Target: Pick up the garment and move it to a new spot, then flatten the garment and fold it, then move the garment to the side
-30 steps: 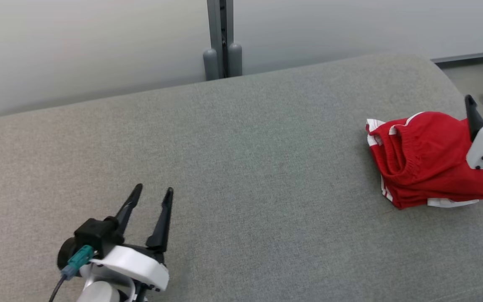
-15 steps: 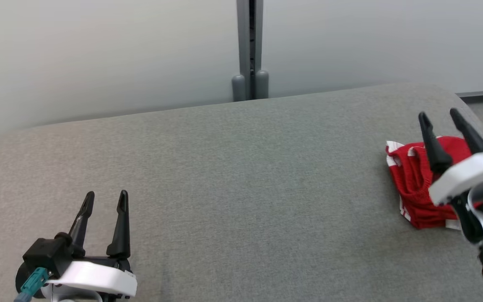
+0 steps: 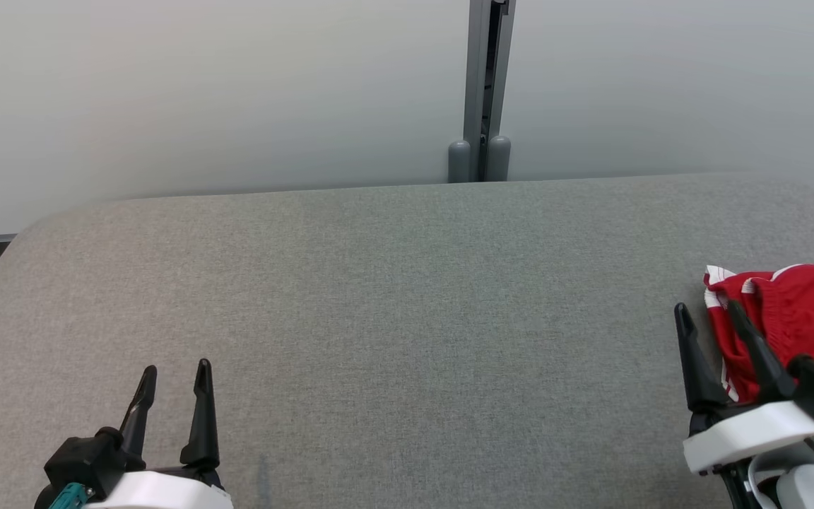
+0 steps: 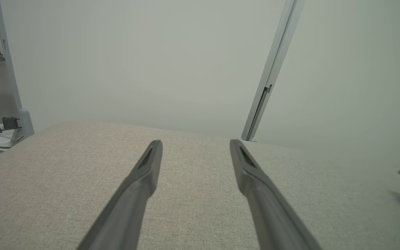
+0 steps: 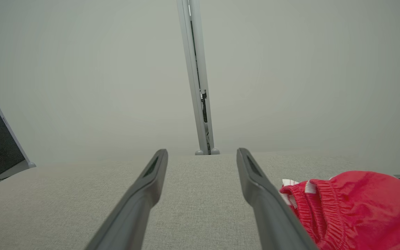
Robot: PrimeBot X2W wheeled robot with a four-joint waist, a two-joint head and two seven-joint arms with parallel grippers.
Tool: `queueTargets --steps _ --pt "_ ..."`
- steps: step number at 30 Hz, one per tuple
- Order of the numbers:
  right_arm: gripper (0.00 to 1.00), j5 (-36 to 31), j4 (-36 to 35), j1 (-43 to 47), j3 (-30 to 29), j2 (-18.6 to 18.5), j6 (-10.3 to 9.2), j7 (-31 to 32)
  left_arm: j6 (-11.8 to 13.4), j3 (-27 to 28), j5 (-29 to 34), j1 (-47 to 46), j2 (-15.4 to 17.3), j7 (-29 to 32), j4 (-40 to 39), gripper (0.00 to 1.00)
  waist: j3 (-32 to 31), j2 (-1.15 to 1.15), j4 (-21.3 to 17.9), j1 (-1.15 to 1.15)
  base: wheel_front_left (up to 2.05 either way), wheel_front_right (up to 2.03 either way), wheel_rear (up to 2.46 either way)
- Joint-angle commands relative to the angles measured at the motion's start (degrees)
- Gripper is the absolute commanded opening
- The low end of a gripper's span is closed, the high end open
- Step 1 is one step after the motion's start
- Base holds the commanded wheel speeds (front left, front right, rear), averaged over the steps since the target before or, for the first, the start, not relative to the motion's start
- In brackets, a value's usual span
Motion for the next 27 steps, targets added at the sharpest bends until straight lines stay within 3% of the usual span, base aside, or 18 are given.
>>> queueTargets --steps 1,27 --pt "1.00 -0.9 -0.9 1.4 -0.7 0.5 0.01 -0.3 -0.7 0.6 0.8 0.1 -0.2 -0.2 0.5 1.00 -0.1 0.00 0.3 0.00 0.00 0.00 0.00" --pt "1.00 -2.7 -1.2 4.5 -0.6 3.1 0.01 -0.3 -5.9 4.9 6.8 -1.1 -3.9 -0.2 3.2 1.00 -0.5 0.00 1.3 0.00 0.00 0.00 0.00"
